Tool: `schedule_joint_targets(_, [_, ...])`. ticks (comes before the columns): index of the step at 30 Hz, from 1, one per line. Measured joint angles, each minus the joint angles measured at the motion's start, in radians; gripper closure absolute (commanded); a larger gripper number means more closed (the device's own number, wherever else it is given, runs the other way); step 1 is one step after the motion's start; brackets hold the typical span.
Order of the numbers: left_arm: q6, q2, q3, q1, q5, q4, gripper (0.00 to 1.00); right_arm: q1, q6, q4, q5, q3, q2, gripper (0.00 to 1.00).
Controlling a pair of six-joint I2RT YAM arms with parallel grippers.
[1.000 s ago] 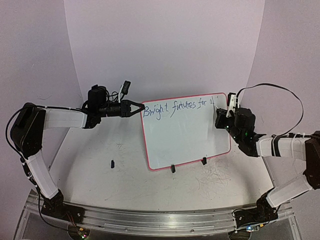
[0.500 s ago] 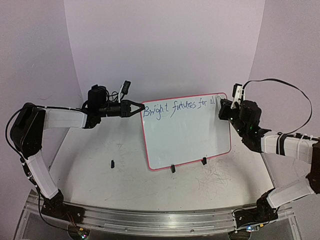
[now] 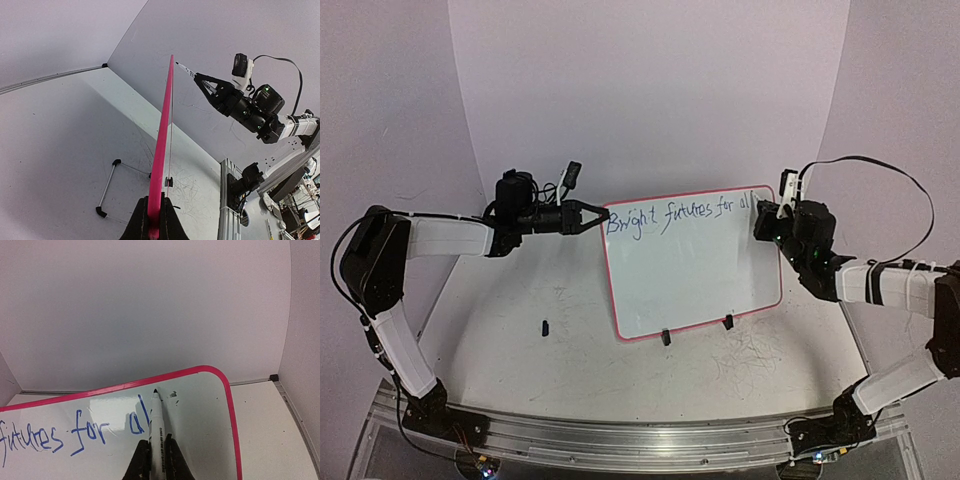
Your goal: Write a sentence on the whiteboard
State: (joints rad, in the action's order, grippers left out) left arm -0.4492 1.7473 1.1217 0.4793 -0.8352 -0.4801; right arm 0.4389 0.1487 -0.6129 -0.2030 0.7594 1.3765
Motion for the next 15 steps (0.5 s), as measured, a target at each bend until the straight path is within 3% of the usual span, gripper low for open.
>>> schedule_joint_targets(15, [0.000,0.000,0.000,0.000,0.000,0.001,1.00,-0.002,-0.001,-0.015,0.009,0.006,0.032,1.00])
